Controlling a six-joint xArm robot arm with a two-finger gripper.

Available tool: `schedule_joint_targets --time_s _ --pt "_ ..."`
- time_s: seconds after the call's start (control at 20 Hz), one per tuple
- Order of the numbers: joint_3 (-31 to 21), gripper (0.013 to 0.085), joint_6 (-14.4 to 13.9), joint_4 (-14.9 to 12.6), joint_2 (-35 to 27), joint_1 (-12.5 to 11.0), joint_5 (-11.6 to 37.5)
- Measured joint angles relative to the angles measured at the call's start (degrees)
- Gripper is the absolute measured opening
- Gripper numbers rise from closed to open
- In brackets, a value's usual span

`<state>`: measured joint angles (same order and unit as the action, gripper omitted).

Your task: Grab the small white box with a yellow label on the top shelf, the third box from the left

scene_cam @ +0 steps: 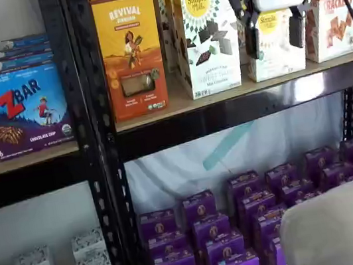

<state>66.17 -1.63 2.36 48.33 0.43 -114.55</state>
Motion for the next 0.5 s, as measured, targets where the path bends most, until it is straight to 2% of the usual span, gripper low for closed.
schedule_joint_targets --time_s 0.05,0.1,0.2,0.35,0.5 --pt "0.2 0.085 0.4 0.9 -0.3 -0.8 -0.5" --pt "0.7 0.085 1.2 3.1 -0.9 -2.8 -1.7" --pt "1.0 0.085 1.7 4.4 -1.3 -3.8 -2.5" --pt "0.9 0.085 1.6 3.9 -1.1 -3.3 -2.4" --pt "0.2 0.085 1.5 1.8 -0.5 -2.3 -0.7"
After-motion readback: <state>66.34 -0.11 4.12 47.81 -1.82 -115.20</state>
